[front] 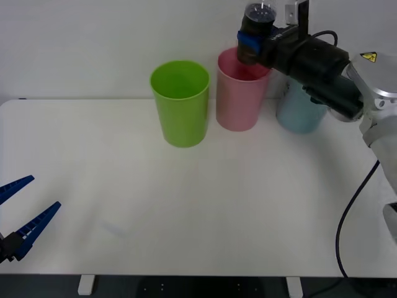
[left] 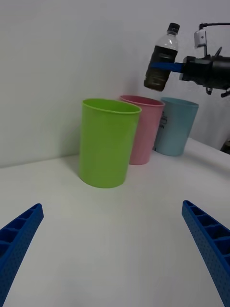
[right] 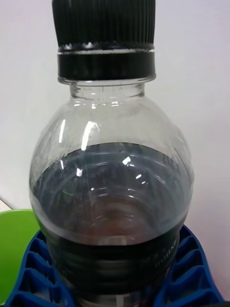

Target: Grasp the object on the table and drop it into the matching bin: aluminum can to the light blue bin, PET bottle to the pink bin.

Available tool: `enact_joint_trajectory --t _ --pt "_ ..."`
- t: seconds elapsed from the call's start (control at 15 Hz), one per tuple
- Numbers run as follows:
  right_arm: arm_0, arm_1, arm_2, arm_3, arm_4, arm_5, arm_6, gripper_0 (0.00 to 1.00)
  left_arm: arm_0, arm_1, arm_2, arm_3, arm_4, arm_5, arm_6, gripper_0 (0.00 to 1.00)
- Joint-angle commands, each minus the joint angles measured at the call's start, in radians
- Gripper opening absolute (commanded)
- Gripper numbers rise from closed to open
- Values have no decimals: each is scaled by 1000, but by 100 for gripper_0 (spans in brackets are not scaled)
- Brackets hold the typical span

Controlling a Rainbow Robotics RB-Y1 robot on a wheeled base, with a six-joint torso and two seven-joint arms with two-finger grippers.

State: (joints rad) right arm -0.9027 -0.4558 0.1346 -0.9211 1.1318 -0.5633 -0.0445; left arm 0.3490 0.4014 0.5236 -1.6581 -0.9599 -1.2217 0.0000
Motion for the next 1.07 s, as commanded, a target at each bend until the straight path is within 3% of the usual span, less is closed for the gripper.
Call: enact_joint_trajectory --t 0.07,0.4,0.53,0.6,0.67,0.73,1.07 --pt "-67 34 0 100 3 20 92 0 0 0 0 0 0 0 0 100" --pt "-84 55 0 128 17 59 118 1 0 0 0 0 0 0 0 100" --pt "-84 55 -1 128 17 57 126 9 0 0 0 0 0 0 0 100" --pt "-84 54 0 128 17 57 129 33 0 0 0 0 0 0 0 100" --pt "-84 54 -1 127 17 57 132 70 0 0 0 0 0 0 0 100" --pt "-82 52 -1 127 17 57 135 100 0 0 0 0 0 0 0 100" --pt "-82 48 -1 127 9 46 143 100 0 0 0 0 0 0 0 100"
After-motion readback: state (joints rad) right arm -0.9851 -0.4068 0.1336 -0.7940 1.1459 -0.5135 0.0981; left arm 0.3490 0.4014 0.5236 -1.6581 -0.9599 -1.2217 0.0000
